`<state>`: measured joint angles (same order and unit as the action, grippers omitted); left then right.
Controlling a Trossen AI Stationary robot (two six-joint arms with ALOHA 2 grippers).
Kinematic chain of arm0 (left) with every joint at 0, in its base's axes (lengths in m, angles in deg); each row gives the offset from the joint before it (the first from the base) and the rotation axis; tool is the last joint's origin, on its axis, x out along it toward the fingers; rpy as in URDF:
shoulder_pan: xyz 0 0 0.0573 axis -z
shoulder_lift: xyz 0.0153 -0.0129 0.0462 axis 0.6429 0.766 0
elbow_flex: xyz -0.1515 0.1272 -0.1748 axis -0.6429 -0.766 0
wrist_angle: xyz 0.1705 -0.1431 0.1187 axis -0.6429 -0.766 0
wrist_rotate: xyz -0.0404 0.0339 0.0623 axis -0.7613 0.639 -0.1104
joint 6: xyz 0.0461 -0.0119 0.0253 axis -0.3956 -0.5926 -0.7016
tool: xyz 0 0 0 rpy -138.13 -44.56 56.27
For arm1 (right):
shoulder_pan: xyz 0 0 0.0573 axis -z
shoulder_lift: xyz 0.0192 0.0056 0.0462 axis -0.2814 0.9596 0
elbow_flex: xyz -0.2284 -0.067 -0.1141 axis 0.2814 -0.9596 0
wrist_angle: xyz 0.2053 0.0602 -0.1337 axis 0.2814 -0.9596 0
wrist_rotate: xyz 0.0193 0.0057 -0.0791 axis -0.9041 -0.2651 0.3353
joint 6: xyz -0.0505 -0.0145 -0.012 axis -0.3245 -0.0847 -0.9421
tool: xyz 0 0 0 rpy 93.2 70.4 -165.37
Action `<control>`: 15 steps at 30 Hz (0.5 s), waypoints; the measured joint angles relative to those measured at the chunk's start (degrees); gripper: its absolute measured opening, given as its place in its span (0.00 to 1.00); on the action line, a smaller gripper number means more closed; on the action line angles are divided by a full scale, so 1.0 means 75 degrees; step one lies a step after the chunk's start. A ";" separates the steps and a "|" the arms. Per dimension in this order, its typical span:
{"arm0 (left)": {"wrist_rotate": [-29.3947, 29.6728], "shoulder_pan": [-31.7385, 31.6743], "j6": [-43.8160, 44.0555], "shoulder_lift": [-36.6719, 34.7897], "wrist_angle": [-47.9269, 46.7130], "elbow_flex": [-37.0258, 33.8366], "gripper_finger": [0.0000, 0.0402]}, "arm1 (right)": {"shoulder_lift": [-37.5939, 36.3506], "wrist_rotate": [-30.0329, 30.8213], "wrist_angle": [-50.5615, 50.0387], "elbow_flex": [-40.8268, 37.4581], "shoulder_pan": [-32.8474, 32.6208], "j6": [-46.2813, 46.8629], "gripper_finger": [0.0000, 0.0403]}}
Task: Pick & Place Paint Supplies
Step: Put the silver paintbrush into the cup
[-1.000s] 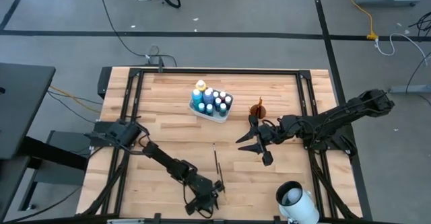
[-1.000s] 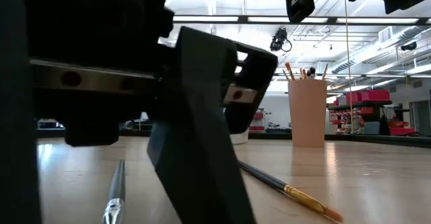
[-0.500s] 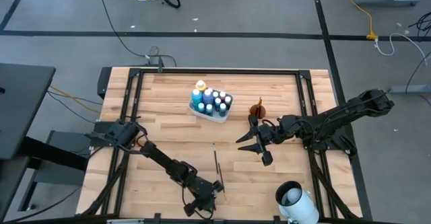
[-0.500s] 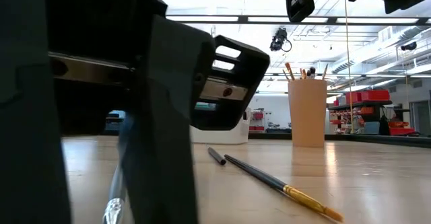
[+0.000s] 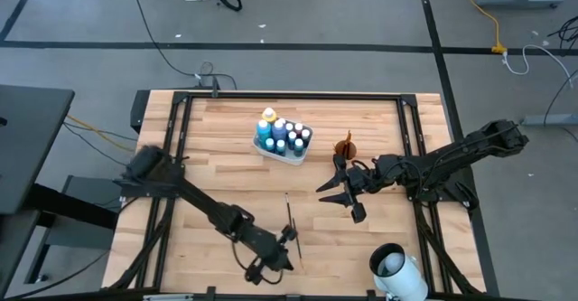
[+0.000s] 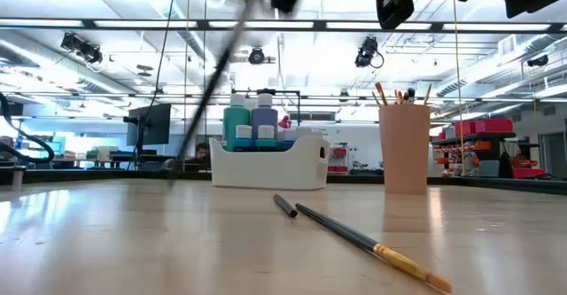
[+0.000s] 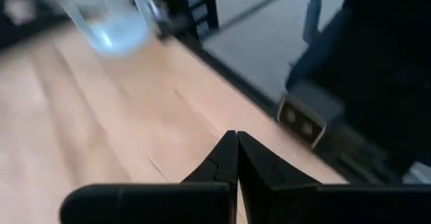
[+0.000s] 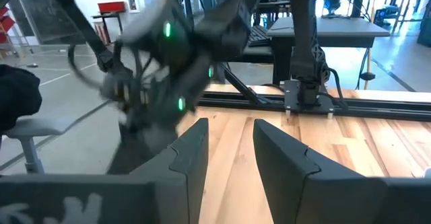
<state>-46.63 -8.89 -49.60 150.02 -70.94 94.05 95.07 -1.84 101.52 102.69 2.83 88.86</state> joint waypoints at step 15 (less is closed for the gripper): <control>0.1923 -0.0057 -0.1627 -0.2153 0.0936 0.0021 0.01 | 0.1133 0.0001 0.2498 0.0103 -0.0892 -0.1160 0.33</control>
<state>-32.20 -9.32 -61.80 133.87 -63.92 94.21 103.56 -1.83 120.26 103.46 -3.86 80.16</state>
